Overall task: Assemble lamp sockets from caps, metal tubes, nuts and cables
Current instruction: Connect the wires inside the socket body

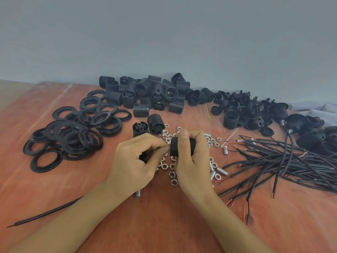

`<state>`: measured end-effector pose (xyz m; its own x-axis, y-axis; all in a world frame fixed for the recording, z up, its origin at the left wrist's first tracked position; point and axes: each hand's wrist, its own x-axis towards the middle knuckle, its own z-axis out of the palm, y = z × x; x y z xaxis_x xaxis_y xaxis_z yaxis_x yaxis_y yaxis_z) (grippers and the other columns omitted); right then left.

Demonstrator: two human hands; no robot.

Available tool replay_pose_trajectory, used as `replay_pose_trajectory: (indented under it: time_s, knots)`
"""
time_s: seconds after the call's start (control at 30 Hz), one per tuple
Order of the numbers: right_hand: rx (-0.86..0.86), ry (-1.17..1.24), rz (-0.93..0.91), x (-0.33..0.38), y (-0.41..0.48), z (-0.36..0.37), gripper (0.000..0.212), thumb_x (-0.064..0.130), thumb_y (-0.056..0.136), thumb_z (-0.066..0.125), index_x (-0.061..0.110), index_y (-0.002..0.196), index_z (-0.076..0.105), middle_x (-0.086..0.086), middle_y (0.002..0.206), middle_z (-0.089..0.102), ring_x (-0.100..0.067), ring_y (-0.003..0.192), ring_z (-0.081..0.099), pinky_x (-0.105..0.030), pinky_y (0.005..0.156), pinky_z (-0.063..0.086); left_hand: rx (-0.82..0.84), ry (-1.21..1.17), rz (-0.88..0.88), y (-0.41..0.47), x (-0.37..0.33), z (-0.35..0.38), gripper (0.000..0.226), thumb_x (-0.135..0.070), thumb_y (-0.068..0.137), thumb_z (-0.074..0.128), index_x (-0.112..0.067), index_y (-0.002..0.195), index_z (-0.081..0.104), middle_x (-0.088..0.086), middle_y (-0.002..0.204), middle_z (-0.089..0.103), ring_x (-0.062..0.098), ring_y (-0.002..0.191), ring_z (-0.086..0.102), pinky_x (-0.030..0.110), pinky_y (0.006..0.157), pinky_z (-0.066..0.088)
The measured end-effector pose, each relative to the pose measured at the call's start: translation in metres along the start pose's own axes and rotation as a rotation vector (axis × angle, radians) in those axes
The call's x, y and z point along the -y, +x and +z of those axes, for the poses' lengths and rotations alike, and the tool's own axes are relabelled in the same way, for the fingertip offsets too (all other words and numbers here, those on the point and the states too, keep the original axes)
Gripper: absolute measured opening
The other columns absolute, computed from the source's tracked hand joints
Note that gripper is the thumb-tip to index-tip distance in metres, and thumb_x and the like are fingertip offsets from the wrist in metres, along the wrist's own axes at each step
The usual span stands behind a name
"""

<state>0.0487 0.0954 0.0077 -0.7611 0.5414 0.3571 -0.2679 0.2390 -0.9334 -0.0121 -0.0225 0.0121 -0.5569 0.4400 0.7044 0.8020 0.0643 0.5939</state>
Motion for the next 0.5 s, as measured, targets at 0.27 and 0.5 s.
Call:
replay_pose_trajectory:
  time_s: [0.27, 0.5]
  knots:
    - [0.017, -0.026, -0.015, -0.0024, 0.0008, -0.0037, 0.025, 0.037, 0.1, 0.045, 0.02, 0.082, 0.048, 0.014, 0.066, 0.052, -0.003, 0.062, 0.049, -0.025, 0.061, 0.046, 0.01, -0.021, -0.057, -0.0008, -0.0004, 0.0015, 0.005, -0.01, 0.084, 0.068, -0.007, 0.083, 0.072, -0.001, 0.069, 0.068, 0.014, 0.059, 0.064, 0.031, 0.055, 0.049]
    - [0.021, -0.025, -0.018, -0.0041, -0.0002, -0.0021, 0.024, 0.034, 0.1, 0.044, 0.02, 0.082, 0.046, 0.015, 0.065, 0.051, -0.003, 0.061, 0.047, -0.024, 0.061, 0.045, 0.006, 0.005, -0.048, -0.0024, -0.0008, 0.0016, 0.005, -0.011, 0.083, 0.069, -0.009, 0.085, 0.074, -0.002, 0.07, 0.071, 0.013, 0.06, 0.065, 0.031, 0.054, 0.05]
